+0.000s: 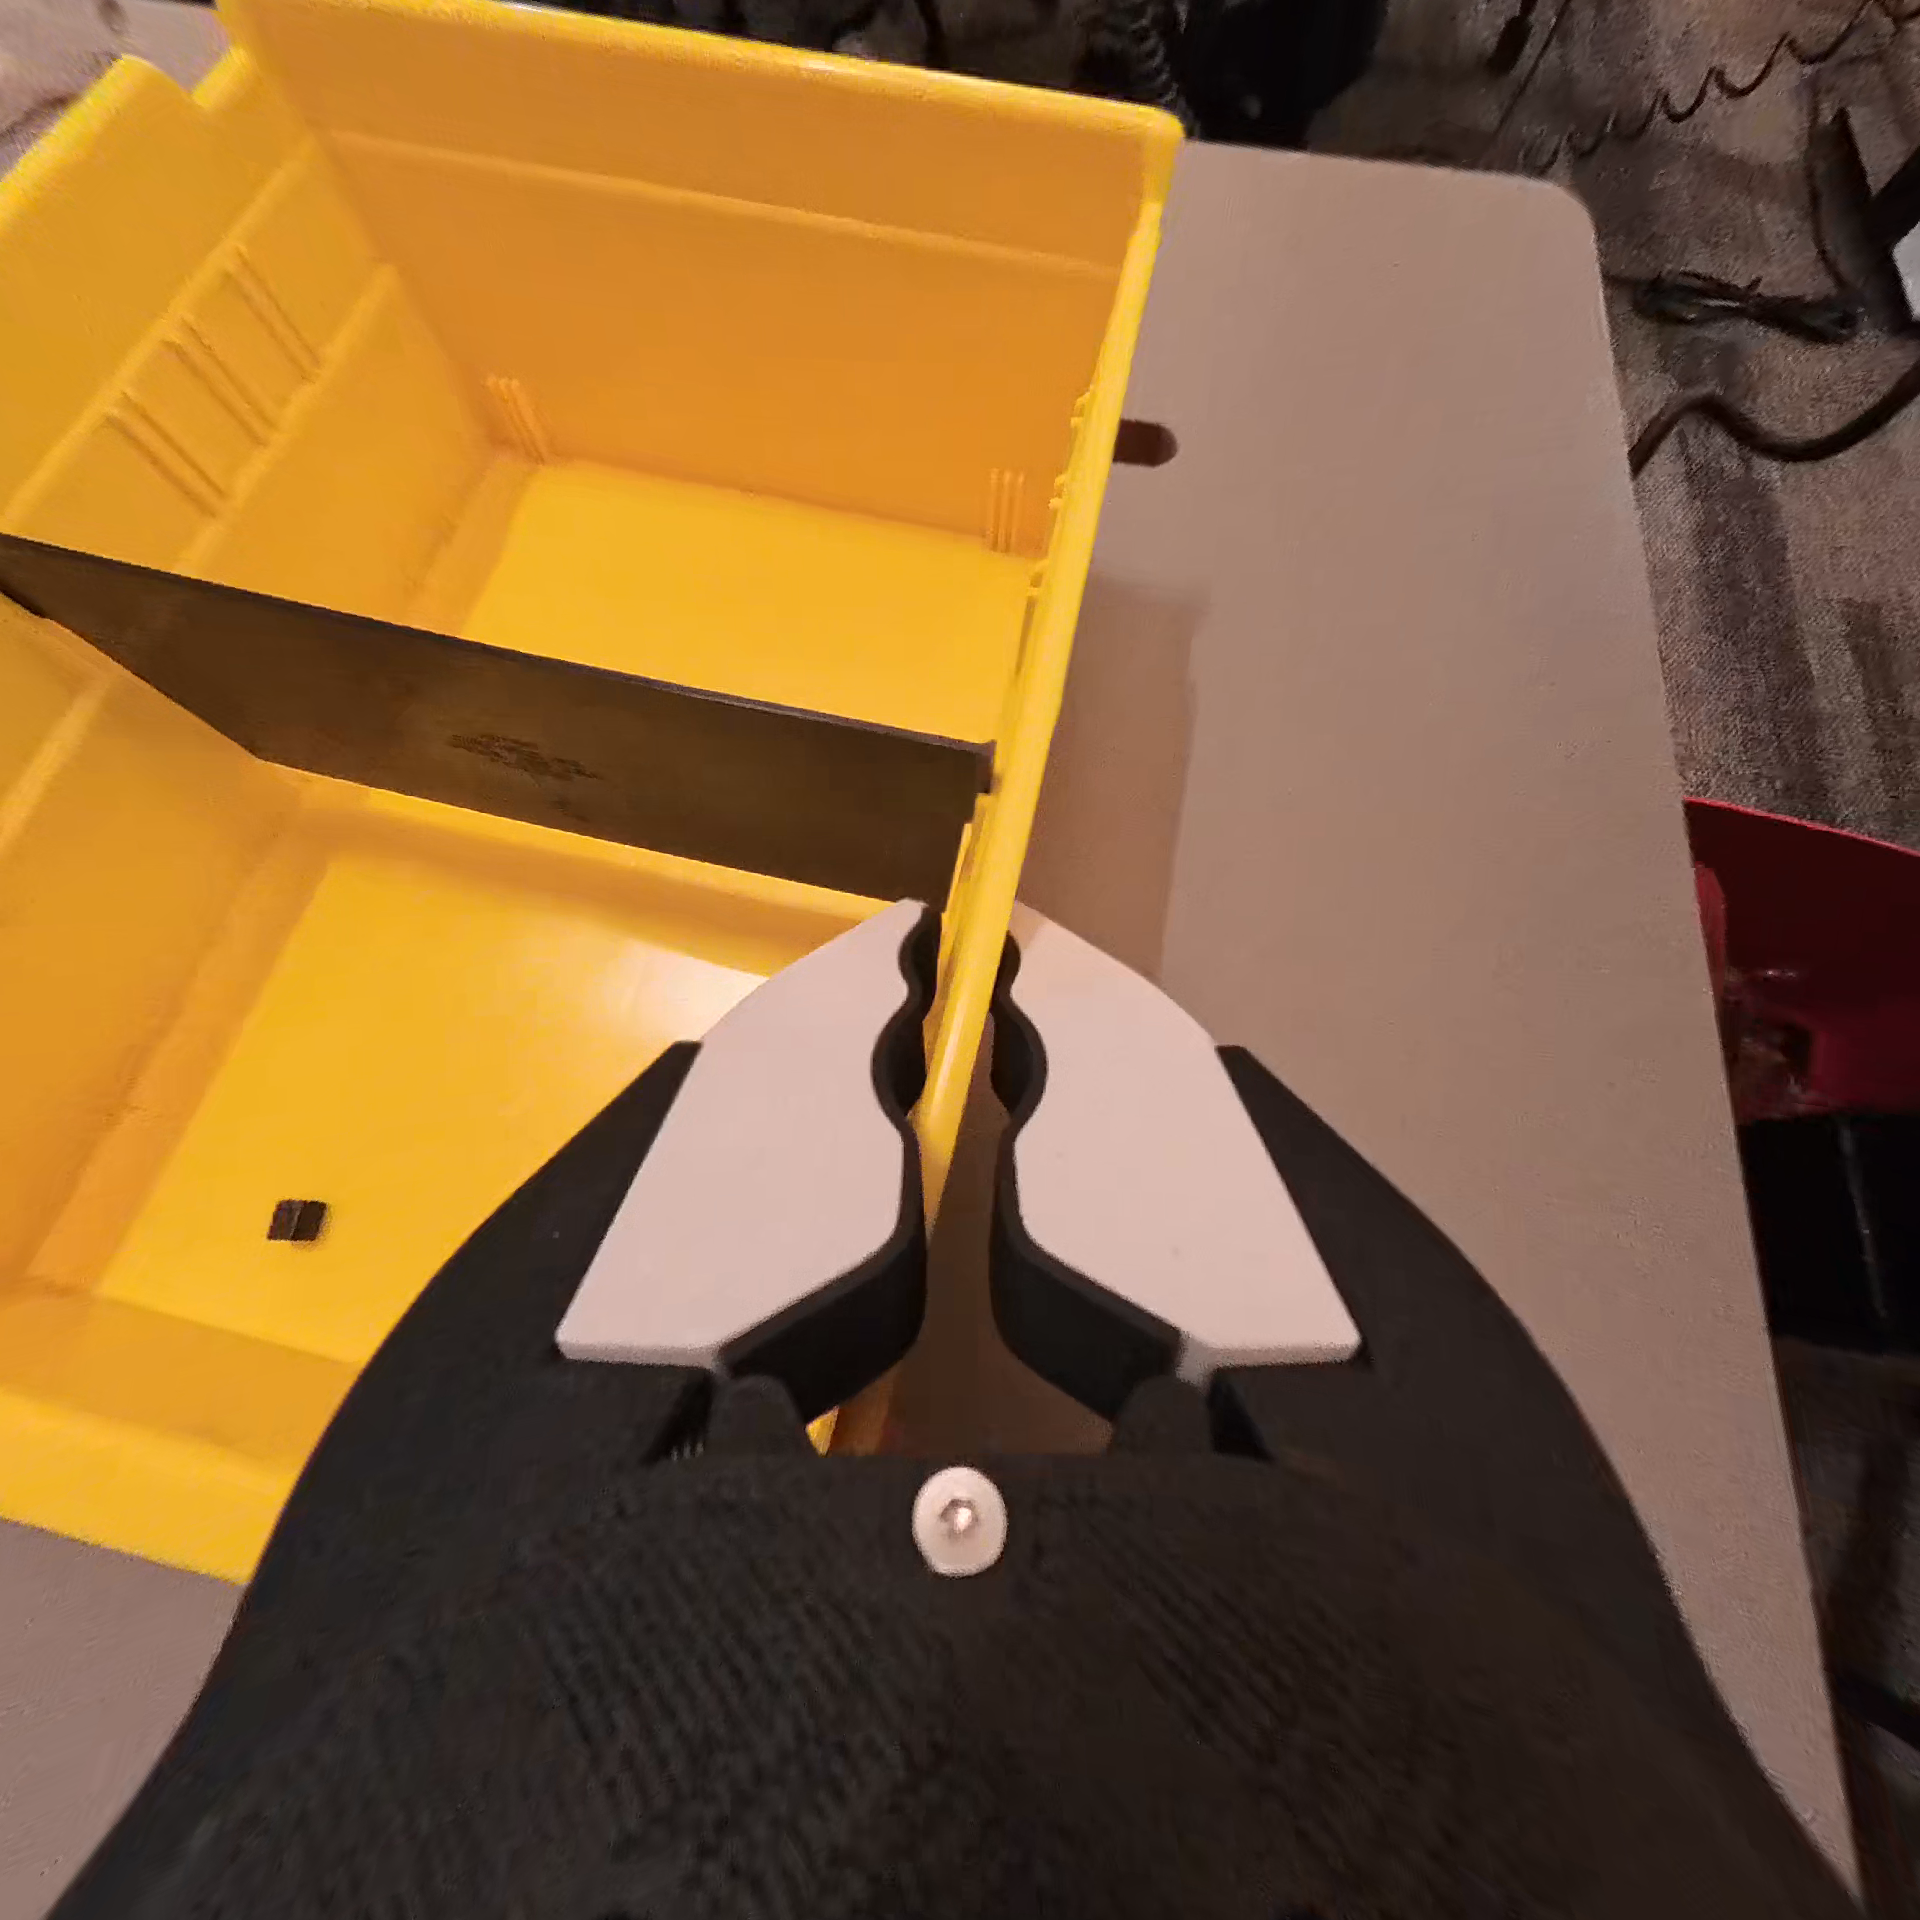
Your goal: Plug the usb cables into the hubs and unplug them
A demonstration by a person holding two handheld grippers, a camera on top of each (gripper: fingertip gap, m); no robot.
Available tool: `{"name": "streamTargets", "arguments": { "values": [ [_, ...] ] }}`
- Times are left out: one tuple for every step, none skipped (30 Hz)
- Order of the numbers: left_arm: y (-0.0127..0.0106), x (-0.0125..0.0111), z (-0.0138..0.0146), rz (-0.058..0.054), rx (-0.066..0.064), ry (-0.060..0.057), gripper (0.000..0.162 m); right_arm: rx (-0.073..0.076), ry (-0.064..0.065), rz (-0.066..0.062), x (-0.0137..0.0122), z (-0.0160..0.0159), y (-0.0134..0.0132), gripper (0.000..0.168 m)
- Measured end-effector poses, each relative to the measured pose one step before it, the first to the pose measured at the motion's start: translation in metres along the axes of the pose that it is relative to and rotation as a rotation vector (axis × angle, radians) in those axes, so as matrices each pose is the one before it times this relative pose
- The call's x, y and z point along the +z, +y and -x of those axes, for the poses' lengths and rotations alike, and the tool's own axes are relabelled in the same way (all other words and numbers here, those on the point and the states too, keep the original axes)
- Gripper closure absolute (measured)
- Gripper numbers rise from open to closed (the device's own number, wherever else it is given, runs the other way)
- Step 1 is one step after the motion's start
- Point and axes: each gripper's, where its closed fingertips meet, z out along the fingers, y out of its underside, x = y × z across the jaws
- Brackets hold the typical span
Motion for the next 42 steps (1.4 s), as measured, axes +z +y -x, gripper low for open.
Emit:
{"name": "streamTargets", "arguments": {
  "values": [
    [-0.00659, 0.00520, -0.00492, -0.0047, -0.0134, -0.0021, 0.156, 0.0110, -0.0039, -0.0074, 0.00466, -0.00223, -0.00339, 0.161],
    [-0.00588, 0.00487, -0.00502, -0.0071, -0.0114, -0.0022, 0.156, 0.0205, -0.0102, -0.0067, 0.00452, -0.00144, -0.00351, 0.161],
    [-0.00515, 0.00436, -0.00486, -0.0096, -0.0088, -0.0026, 0.156, 0.0027, 0.0082, -0.0025, 0.00386, -0.00275, -0.00306, 0.161],
    [-0.00437, 0.00394, -0.00487, -0.0125, -0.0099, -0.0005, 0.156, -0.0099, 0.0172, -0.0024, 0.00341, -0.00297, -0.00294, 0.160],
    [-0.00314, 0.00316, -0.00524, -0.0143, -0.0155, 0.0074, 0.155, -0.0035, 0.0122, 0.0031, 0.00273, -0.00202, -0.00171, 0.158],
    [-0.00158, 0.00228, -0.00623, -0.0125, -0.0183, 0.0213, 0.152, -0.0073, -0.0020, 0.0180, 0.00146, -0.00004, 0.00072, 0.156],
    [-0.00027, 0.00092, -0.00734, -0.0059, -0.0093, 0.0379, 0.144, -0.0205, 0.0101, 0.0307, -0.00064, -0.00102, 0.00336, 0.150],
    [0.00100, -0.00104, -0.00648, 0.0054, 0.0071, 0.0409, 0.138, -0.0296, 0.0348, 0.0131, -0.00395, -0.00372, 0.00217, 0.139],
    [0.00060, -0.00373, -0.00432, 0.0122, 0.0265, 0.0301, 0.135, -0.0222, 0.0440, -0.0186, -0.00748, -0.00451, -0.00055, 0.128],
    [-0.00248, -0.00723, -0.00394, -0.0008, 0.0496, 0.0215, 0.130, -0.0118, 0.0332, -0.0472, -0.01088, -0.00317, -0.00414, 0.119],
    [-0.00611, -0.01080, -0.00321, -0.0184, 0.0693, 0.0047, 0.127, -0.0069, 0.0283, -0.0465, -0.01401, -0.00279, -0.00462, 0.113],
    [-0.00845, -0.01293, -0.00196, -0.0260, 0.0853, -0.0138, 0.122, -0.0058, 0.0207, -0.0377, -0.01647, -0.00118, -0.00459, 0.108],
    [-0.00961, -0.01291, -0.00192, -0.0262, 0.1008, -0.0144, 0.116, 0.0041, 0.0013, -0.0396, -0.01813, 0.00286, -0.00595, 0.102],
    [-0.01005, -0.01136, -0.00188, -0.0221, 0.1074, -0.0110, 0.108, 0.0152, -0.0302, -0.0473, -0.01884, 0.00941, -0.00801, 0.097],
    [-0.00979, -0.00862, -0.00190, -0.0148, 0.1088, -0.0052, 0.100, 0.0183, -0.0511, -0.0584, -0.01752, 0.01570, -0.01044, 0.094],
    [-0.00933, -0.00560, -0.00241, -0.0073, 0.1144, 0.0035, 0.092, 0.0122, -0.0586, -0.0560, -0.01399, 0.02037, -0.01043, 0.092],
    [-0.00916, -0.00284, -0.00145, -0.0014, 0.1224, 0.0004, 0.089, -0.0016, -0.0729, -0.0453, -0.00957, 0.02491, -0.00885, 0.088],
    [-0.00824, -0.00039, 0.00003, 0.0058, 0.1326, -0.0059, 0.088, -0.0117, -0.0836, -0.0283, -0.00453, 0.02761, -0.00602, 0.086],
    [-0.00699, 0.00178, 0.00113, 0.0162, 0.1436, -0.0096, 0.086, -0.0183, -0.0813, -0.0084, 0.00043, 0.02728, -0.00259, 0.087],
    [-0.00561, 0.00342, 0.00361, 0.0307, 0.1455, -0.0206, 0.087, -0.0179, -0.0619, 0.0008, 0.00444, 0.02380, -0.00116, 0.087],
    [-0.00510, 0.00473, 0.00589, 0.0403, 0.1355, -0.0254, 0.088, -0.0189, -0.0468, 0.0007, 0.00718, 0.02063, -0.00079, 0.087],
    [-0.00514, 0.00616, 0.00623, 0.0426, 0.1173, -0.0163, 0.089, -0.0178, -0.0487, 0.0019, 0.00893, 0.01951, -0.00050, 0.087],
    [-0.00457, 0.00787, 0.00497, 0.0421, 0.0952, 0.0011, 0.091, -0.0094, -0.0499, 0.0028, 0.00975, 0.01822, -0.00065, 0.086],
    [-0.00333, 0.00944, 0.00311, 0.0414, 0.0718, 0.0199, 0.092, 0.0004, -0.0363, -0.0031, 0.00987, 0.01504, -0.00140, 0.086],
    [-0.00257, 0.01052, 0.00264, 0.0407, 0.0474, 0.0275, 0.092, 0.0034, -0.0252, -0.0058, 0.00922, 0.01233, -0.00137, 0.086],
    [-0.00223, 0.01077, 0.00310, 0.0392, 0.0264, 0.0257, 0.091, -0.0038, -0.0232, 0.0000, 0.00827, 0.01092, 0.00005, 0.087],
    [-0.00196, 0.01051, 0.00268, 0.0363, 0.0177, 0.0257, 0.091, -0.0103, -0.0145, 0.0038, 0.00719, 0.00856, 0.00117, 0.087],
    [-0.00221, 0.01044, 0.00258, 0.0291, 0.0200, 0.0191, 0.091, -0.0169, -0.0078, 0.0088, 0.00605, 0.00653, 0.00181, 0.087],
    [-0.00191, 0.01049, 0.00319, 0.0228, 0.0266, 0.0042, 0.091, -0.0209, -0.0021, 0.0222, 0.00461, 0.00428, 0.00273, 0.087],
    [-0.00149, 0.01051, 0.00261, 0.0194, 0.0311, -0.0034, 0.090, -0.0216, 0.0092, 0.0311, 0.00239, 0.00186, 0.00411, 0.086],
    [-0.00113, 0.01039, 0.00116, 0.0167, 0.0305, -0.0029, 0.089, -0.0229, 0.0189, 0.0267, 0.00049, -0.00006, 0.00388, 0.086],
    [-0.00133, 0.00975, 0.00115, 0.0120, 0.0264, -0.0093, 0.090, -0.0241, 0.0194, 0.0128, -0.00067, -0.00081, 0.00258, 0.086],
    [-0.00163, 0.00857, 0.00102, 0.0071, 0.0216, -0.0152, 0.090, -0.0192, 0.0091, 0.0045, -0.00088, -0.00018, 0.00197, 0.086],
    [-0.00186, 0.00689, 0.00007, 0.0044, 0.0190, -0.0114, 0.091, -0.0096, -0.0031, 0.0035, -0.00058, 0.00059, 0.00177, 0.086],
    [-0.00200, 0.00540, 0.00024, 0.0024, 0.0172, -0.0141, 0.093, 0.0000, -0.0050, 0.0042, 0.00000, -0.00027, 0.00147, 0.087],
    [-0.00319, 0.00375, 0.00141, -0.0037, 0.0166, -0.0256, 0.093, 0.0063, 0.0029, 0.0040, 0.00035, -0.00210, 0.00131, 0.087],
    [-0.00522, 0.00247, 0.00017, -0.0168, 0.0156, -0.0223, 0.094, 0.0091, 0.0100, 0.0021, 0.00048, -0.00337, 0.00094, 0.087],
    [-0.00663, 0.00185, -0.00209, -0.0242, 0.0149, -0.0101, 0.098, 0.0130, 0.0075, -0.0037, 0.00051, -0.00282, -0.00021, 0.087],
    [-0.00522, 0.00213, -0.00263, -0.0146, 0.0197, -0.0086, 0.103, 0.0140, -0.0058, -0.0095, 0.00058, -0.00041, -0.00085, 0.087],
    [-0.00230, 0.00288, -0.00209, 0.0033, 0.0289, -0.0118, 0.107, 0.0113, -0.0147, -0.0123, 0.00065, 0.00105, -0.00084, 0.087],
    [-0.00004, 0.00362, -0.00279, 0.0161, 0.0318, -0.0061, 0.109, 0.0120, -0.0081, -0.0084, 0.00091, 0.00010, -0.00002, 0.088],
    [0.00079, 0.00409, -0.00301, 0.0184, 0.0247, -0.0011, 0.113, 0.0118, -0.0014, -0.0010, 0.00103, -0.00069, 0.00096, 0.088]
  ]
}}
